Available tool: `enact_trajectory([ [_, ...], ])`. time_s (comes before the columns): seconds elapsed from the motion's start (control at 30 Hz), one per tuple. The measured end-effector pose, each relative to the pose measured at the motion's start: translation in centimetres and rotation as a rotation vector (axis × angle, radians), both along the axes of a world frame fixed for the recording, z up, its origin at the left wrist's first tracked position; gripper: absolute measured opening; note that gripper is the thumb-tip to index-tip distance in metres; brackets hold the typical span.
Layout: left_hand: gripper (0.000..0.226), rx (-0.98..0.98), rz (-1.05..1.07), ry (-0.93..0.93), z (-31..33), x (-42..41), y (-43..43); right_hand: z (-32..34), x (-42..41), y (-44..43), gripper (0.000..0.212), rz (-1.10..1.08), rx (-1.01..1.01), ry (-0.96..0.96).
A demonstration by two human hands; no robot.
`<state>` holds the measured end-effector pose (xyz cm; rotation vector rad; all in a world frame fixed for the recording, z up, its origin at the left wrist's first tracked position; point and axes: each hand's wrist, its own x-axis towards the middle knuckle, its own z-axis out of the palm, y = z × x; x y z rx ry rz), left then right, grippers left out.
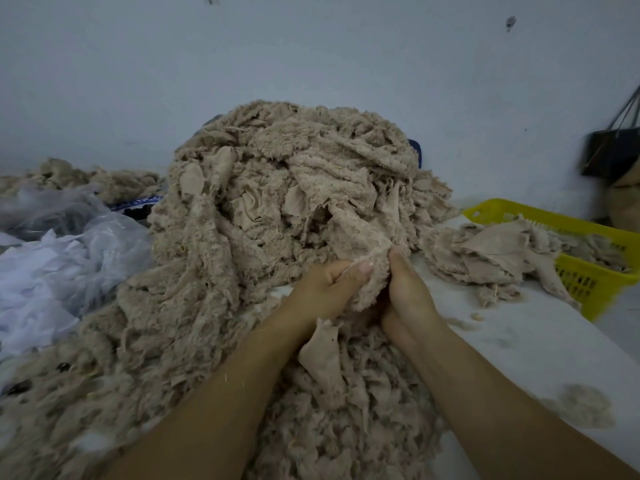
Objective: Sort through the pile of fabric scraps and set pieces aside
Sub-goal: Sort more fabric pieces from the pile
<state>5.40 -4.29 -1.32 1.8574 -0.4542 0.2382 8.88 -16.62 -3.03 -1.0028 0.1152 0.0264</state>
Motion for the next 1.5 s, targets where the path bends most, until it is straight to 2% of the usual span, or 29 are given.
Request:
enact_trajectory([
  [0.17,0.052,-0.239,0.158,0.447,1.0,0.0,1.6,0.1,0.6,-1.1,0.038,-0.036,0.043,-0.046],
  [0.27,0.021,-0.308,0.093,0.524,0.9,0.7,2.9,-0.2,0.8,-1.9,0.032,-0.051,0.036,-0.08],
  [0.3,0.018,-0.286,0.047,0.535,0.9,0.8,3.0,-0.2,0.8,-1.8,0.03,-0.035,0.048,-0.094],
  [0.47,0.019,-0.073,-0.096,0.499,0.9,0.6,3.2,0.0,0.6,-1.0,0.033,0.021,0.114,-0.104],
  [0.53,0.018,-0.096,-0.007,0.401,1.2,0.8,3.0,0.1,0.5,-1.3,0.032,0.013,0.151,-0.122],
  [0.6,0.014,-0.24,0.161,0.284,1.5,1.0,3.1,0.2,0.4,-1.5,0.029,0.026,0.169,-0.144],
  [0.63,0.012,-0.322,0.256,0.217,1.6,1.0,3.2,0.2,0.3,-1.5,0.026,0.024,0.128,-0.143],
  [0.7,0.007,-0.402,0.392,0.091,1.6,1.1,3.5,0.0,0.1,-1.2,0.026,-0.02,-0.15,-0.154],
  [0.77,0.011,-0.378,0.411,0.015,1.5,1.0,3.4,-0.2,-0.1,-0.9,0.029,-0.082,-0.461,-0.218],
  [0.8,0.015,-0.351,0.389,-0.002,1.4,0.9,3.1,-0.3,-0.2,-0.7,0.029,-0.079,-0.518,-0.258],
  [0.87,0.028,-0.235,0.319,-0.024,1.1,0.8,2.3,-0.4,-0.7,0.0,0.032,0.014,-0.492,-0.32],
  [0.93,0.029,-0.146,0.211,-0.011,0.8,0.7,1.6,-0.6,-1.1,0.5,0.04,0.154,-0.487,-0.345],
  [1.0,0.024,-0.187,0.079,0.069,0.7,0.4,1.2,-0.8,-1.3,0.7,0.043,0.254,-0.463,-0.329],
  [1.03,0.028,-0.222,0.016,0.119,0.5,0.3,1.3,-0.8,-1.3,0.6,0.039,0.285,-0.431,-0.311],
  [1.13,0.036,-0.306,-0.091,0.216,0.2,0.3,1.9,-0.7,-1.1,0.3,0.029,0.258,-0.381,-0.224],
  [1.2,0.034,-0.352,-0.041,0.186,0.3,0.4,2.1,-0.5,-1.0,0.3,0.026,0.22,-0.308,-0.184],
  [1.3,0.02,-0.419,0.253,0.079,0.4,1.0,2.2,-0.1,-0.8,0.2,0.024,0.203,-0.137,-0.16],
  [1.37,0.024,-0.4,0.425,0.114,0.3,1.3,2.5,0.2,-0.6,-0.1,0.02,0.185,-0.044,-0.14],
  [1.43,0.037,-0.274,0.419,0.216,-0.1,1.3,2.7,0.4,-0.7,-0.2,0.016,0.187,-0.011,-0.137],
  [1.5,0.049,-0.159,0.274,0.331,-0.5,0.9,2.6,0.5,-0.8,-0.2,0.019,0.198,-0.023,-0.139],
])
